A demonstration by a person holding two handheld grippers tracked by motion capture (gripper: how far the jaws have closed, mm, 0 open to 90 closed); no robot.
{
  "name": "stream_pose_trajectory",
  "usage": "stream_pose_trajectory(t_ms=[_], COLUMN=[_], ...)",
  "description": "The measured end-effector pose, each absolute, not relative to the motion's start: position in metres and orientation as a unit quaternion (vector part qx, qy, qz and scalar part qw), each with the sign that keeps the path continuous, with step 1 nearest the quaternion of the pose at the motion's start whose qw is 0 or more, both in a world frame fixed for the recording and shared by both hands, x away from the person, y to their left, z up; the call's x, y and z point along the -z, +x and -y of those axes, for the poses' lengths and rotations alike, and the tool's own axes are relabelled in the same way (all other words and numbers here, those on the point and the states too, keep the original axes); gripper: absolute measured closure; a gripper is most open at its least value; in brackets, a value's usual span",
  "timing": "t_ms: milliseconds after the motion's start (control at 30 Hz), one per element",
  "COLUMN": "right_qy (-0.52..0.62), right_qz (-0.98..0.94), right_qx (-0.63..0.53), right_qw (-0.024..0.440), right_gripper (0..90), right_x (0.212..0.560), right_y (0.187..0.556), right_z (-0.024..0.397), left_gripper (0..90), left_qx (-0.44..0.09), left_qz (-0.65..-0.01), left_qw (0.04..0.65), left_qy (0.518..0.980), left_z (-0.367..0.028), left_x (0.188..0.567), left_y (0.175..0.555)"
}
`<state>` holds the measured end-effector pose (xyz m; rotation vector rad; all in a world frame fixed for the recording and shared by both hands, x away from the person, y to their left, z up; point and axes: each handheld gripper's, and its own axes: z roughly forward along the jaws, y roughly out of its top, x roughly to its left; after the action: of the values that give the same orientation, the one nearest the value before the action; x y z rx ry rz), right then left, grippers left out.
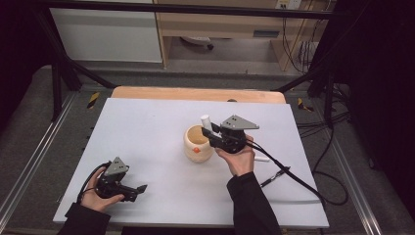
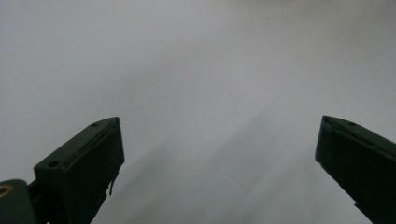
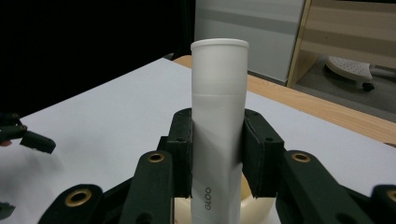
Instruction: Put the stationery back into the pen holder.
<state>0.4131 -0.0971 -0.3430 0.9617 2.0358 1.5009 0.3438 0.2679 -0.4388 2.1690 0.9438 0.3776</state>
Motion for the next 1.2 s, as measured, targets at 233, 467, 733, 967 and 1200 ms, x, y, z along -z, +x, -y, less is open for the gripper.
stream_pose_trajectory(t_ms=[233,467,733,967,1200], right_qy=[0.356,0.361,0.371,0.376,0.382], right_qz=[-0.721,-0.719,-0.719,-0.724,-0.726], right_qx=[-0.553,-0.556,-0.552,-0.545,-0.542], right_qw=[0.217,0.211,0.2,0.192,0.184], right_gripper=[67.1,67.1,67.1,67.1,67.1], right_x=[0.342,0.349,0.363,0.375,0.386], right_y=[0.426,0.436,0.445,0.45,0.452], right_z=[0.082,0.074,0.067,0.065,0.068], left_gripper=[1.4,1.4,1.4,1.4,1.4], left_qx=[-0.147,-0.146,-0.145,-0.146,-0.146], left_qz=[-0.368,-0.368,-0.369,-0.369,-0.369], left_qw=[0.364,0.365,0.365,0.366,0.364], left_qy=[0.843,0.843,0.842,0.842,0.843], left_z=[-0.269,-0.269,-0.269,-0.269,-0.269], left_x=[0.44,0.44,0.44,0.44,0.441], left_y=[0.345,0.345,0.345,0.345,0.345])
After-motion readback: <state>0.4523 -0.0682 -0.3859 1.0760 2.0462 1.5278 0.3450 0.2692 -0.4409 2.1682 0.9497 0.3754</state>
